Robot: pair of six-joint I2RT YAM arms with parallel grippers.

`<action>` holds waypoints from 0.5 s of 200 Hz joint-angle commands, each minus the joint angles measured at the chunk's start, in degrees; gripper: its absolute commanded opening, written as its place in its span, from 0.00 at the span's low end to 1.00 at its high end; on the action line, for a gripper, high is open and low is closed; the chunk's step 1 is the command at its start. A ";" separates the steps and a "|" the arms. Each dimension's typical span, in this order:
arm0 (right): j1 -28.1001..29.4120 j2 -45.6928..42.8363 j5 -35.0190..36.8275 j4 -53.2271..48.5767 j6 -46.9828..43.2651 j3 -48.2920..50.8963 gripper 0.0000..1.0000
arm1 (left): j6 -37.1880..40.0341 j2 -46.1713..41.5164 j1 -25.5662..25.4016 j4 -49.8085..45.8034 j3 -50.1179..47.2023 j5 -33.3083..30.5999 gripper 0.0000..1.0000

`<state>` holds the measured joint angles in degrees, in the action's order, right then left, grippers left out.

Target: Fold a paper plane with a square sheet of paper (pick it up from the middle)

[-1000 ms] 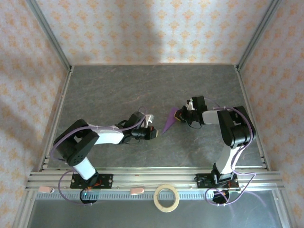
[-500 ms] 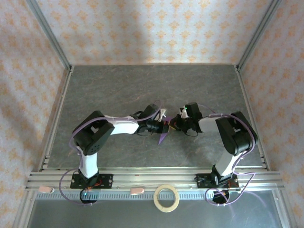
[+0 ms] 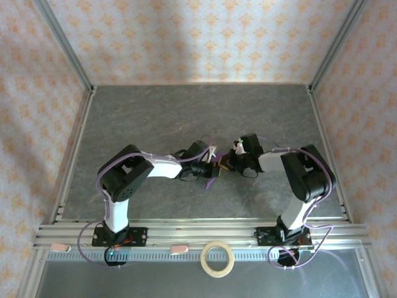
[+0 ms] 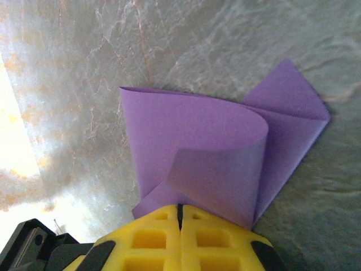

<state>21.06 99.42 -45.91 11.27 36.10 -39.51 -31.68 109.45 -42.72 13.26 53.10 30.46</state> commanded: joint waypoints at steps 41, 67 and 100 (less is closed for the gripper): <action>-4.23 4.20 5.59 -7.80 -3.08 -5.60 0.00 | 0.30 2.17 0.28 -9.54 -8.65 -3.43 0.00; -6.14 5.37 6.52 -8.77 -3.85 -7.30 0.00 | 0.48 2.26 0.29 -9.30 -8.61 -3.29 0.00; -7.32 6.50 9.55 -11.26 -5.08 -9.74 0.00 | 0.92 2.35 0.34 -9.58 -8.71 -3.30 0.00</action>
<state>16.75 103.55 -47.83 2.59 33.06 -47.35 -31.55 108.33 -42.65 18.96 49.01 29.67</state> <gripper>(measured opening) 0.042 0.062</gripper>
